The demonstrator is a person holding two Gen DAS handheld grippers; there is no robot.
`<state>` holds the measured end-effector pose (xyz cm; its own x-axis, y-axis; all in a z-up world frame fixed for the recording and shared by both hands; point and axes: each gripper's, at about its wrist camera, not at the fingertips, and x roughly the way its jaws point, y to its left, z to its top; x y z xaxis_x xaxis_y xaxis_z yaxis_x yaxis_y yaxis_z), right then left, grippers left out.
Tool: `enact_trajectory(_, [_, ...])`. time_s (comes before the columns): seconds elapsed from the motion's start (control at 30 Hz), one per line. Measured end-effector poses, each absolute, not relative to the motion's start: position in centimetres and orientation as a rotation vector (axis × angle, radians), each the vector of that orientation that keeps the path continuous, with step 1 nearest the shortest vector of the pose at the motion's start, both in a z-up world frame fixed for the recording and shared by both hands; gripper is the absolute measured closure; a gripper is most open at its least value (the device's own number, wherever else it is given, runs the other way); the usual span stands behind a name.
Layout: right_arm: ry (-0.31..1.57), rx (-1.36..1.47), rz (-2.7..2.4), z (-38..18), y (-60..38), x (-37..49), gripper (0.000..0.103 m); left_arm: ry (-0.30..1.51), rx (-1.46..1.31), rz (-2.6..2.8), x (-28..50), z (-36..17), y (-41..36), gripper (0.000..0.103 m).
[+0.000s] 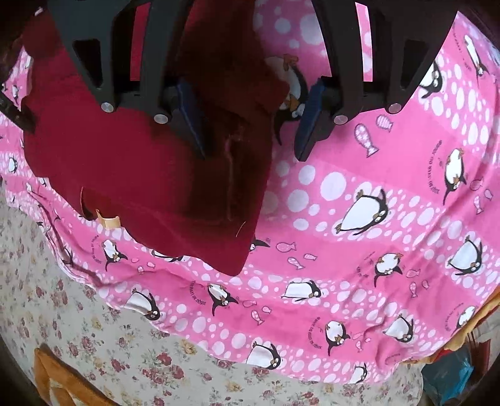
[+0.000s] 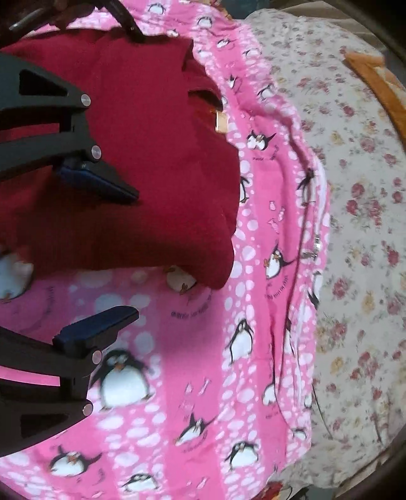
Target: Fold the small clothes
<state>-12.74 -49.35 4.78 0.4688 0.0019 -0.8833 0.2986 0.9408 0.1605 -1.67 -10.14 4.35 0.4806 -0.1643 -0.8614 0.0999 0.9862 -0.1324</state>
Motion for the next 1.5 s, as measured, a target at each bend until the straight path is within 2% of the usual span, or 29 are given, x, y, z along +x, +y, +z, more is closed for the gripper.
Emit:
enact_trajectory(0.13, [1.053,0.292,-0.14,6.2,-48.5,-15.0,0.037,1.037,-0.056,-0.159,-2.8,5.1,-10.2,0.046])
enact_trajectory(0.33, [1.121,0.256,-0.152,3.6,-47.4,-15.0,0.037,1.023,-0.025,-0.172,-4.8,6.6,-10.2,0.046])
enact_trajectory(0.6, [1.051,0.398,-0.046,8.1,-48.1,-18.9,0.036,0.991,0.043,-0.226,-9.5,8.4,-9.4,0.046])
enact_trajectory(0.83, [1.017,0.435,0.082,10.4,-47.4,-26.1,0.028,1.038,0.003,-0.313,-14.9,8.5,-6.6,0.046])
enact_trajectory(1.33, [1.146,0.389,0.218,4.5,-42.7,-34.1,0.027,1.177,-0.055,-0.386,-23.0,5.5,-3.2,0.046])
enact_trajectory(1.37, [1.171,0.39,0.225,3.7,-42.3,-34.1,0.03,1.181,-0.066,-0.384,-23.1,5.4,-3.1,0.046])
enact_trajectory(1.47, [1.17,0.23,0.154,2.8,-40.6,-34.5,0.065,1.187,-0.085,-0.388,-23.7,5.5,-2.8,0.046])
enact_trajectory(1.5, [1.16,0.192,0.16,3.1,-40.3,-34.9,0.072,1.183,-0.082,-0.389,-24.0,5.7,-2.8,0.046])
